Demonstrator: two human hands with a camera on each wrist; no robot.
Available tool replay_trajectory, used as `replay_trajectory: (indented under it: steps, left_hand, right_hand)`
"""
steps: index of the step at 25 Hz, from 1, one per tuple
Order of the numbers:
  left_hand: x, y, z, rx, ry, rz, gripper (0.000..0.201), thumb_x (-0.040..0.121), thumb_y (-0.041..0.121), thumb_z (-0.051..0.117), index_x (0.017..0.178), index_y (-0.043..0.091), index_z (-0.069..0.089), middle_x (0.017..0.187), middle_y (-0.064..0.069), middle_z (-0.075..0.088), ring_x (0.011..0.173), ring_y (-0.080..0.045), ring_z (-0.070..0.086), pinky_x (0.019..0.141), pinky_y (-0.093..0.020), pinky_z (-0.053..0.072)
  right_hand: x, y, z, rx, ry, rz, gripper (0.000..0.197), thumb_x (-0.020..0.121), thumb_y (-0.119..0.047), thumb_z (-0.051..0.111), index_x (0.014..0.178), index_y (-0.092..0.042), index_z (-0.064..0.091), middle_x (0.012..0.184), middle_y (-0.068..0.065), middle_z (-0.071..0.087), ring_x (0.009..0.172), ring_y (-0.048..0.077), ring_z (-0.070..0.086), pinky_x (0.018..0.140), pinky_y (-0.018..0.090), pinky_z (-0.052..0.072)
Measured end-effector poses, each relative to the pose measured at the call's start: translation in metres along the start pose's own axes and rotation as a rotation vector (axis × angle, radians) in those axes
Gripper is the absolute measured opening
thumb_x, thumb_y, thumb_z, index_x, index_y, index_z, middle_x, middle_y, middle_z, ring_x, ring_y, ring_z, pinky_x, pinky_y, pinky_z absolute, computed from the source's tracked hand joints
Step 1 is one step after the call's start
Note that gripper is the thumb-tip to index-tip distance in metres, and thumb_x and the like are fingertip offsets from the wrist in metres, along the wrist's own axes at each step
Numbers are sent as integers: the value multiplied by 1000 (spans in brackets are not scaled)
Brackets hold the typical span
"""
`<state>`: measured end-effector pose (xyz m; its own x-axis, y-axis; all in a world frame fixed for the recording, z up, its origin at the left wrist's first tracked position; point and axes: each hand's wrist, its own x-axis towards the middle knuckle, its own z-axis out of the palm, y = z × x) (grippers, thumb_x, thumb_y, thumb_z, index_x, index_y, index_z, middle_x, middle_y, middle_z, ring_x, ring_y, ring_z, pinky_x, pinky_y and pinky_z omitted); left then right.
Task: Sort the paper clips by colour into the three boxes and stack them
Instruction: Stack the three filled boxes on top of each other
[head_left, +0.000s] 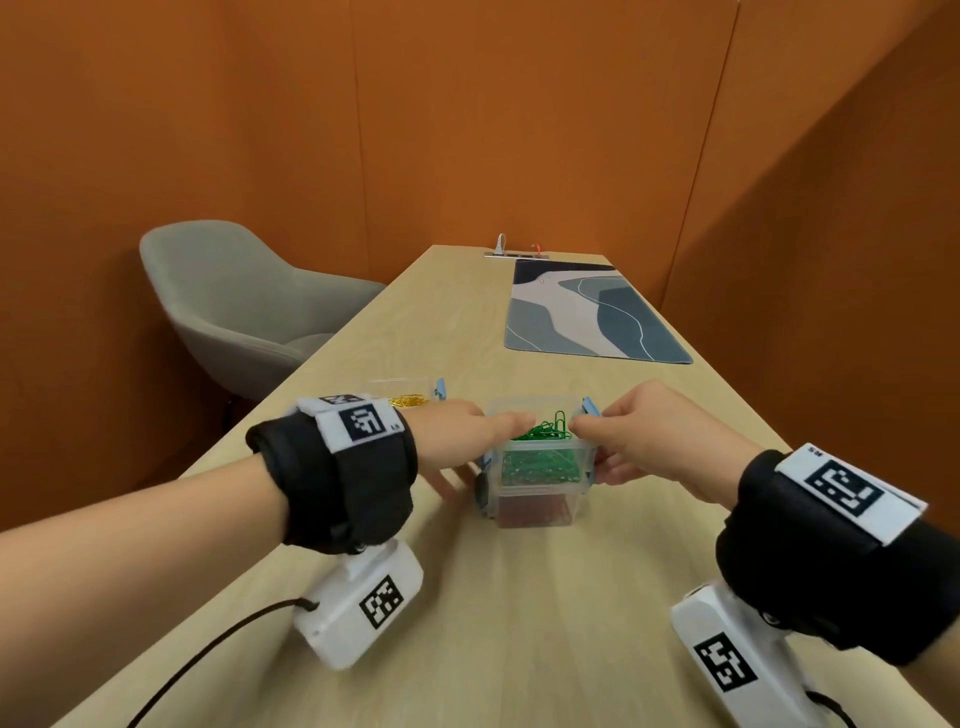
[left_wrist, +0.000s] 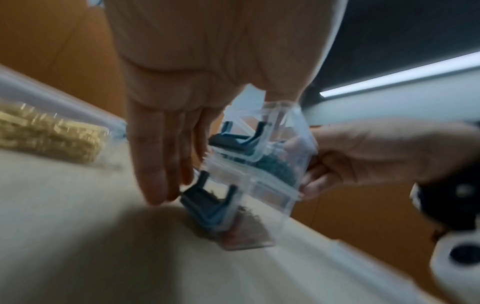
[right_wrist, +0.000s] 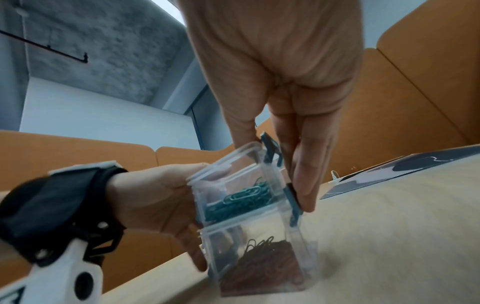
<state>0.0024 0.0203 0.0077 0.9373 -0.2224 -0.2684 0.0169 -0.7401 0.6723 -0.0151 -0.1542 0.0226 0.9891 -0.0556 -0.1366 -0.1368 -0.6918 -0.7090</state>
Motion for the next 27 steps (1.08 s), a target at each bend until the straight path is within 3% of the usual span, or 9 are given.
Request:
replay_trajectory:
  steps: [4,6,9,12,15,18,23,27]
  left_hand:
    - [1,3,-6,-197,11,-151,57,91,51,46,115,0,56,96,-14,65,65,-23,64,66,-30,57]
    - [0,5,-10,-177,31,-198,61,90,53,47,112,-3,54,86,-17,64,60,-22,62,58,-28,56]
    - [0,2,-15,-150,-49,-282,66,86,64,40,114,5,54,84,-15,63,70,-24,62,56,-31,55]
    - [2,-3,-16,-162,-105,-307,63,84,68,39,112,15,60,98,-12,63,83,-24,64,54,-29,54]
    - [5,-7,-18,-272,-134,-354,65,82,62,51,120,9,55,110,-14,59,82,-25,66,47,-31,54]
    - [9,-11,-19,-307,-153,-374,68,80,55,55,126,5,50,117,-19,59,87,-31,67,57,-37,59]
    - [4,-8,-21,-280,-112,-373,64,82,50,57,129,9,45,108,-20,60,81,-31,67,60,-36,59]
    - [-2,-1,-23,-226,-18,-345,49,84,42,61,114,4,53,94,-16,60,69,-24,62,59,-32,57]
  right_hand:
    - [-4,-5,7,-25,-14,-32,37,89,-36,56,92,-3,71,85,8,74,74,18,72,80,35,58]
    - [-5,-7,9,-34,-17,-37,38,89,-39,55,91,-4,71,83,8,74,74,18,72,81,36,58]
    - [-7,-9,12,-64,-23,-40,39,90,-40,53,92,-6,71,85,7,74,76,17,72,82,35,57]
    - [-7,-9,12,-68,-23,-45,38,91,-39,53,93,-6,71,86,8,75,77,17,72,82,34,57]
    - [-5,-8,12,-70,-24,-47,39,90,-39,53,93,-4,71,85,8,75,77,17,72,82,35,57]
    - [-5,-8,12,-79,-31,-54,40,90,-41,53,92,-6,72,83,7,75,76,17,72,82,35,57]
    - [-4,-7,11,-78,-42,-64,42,90,-42,52,93,-5,72,83,8,75,77,17,72,83,35,57]
    - [-3,-8,13,-67,-54,-65,43,89,-43,54,94,-5,72,84,8,75,75,17,72,81,36,57]
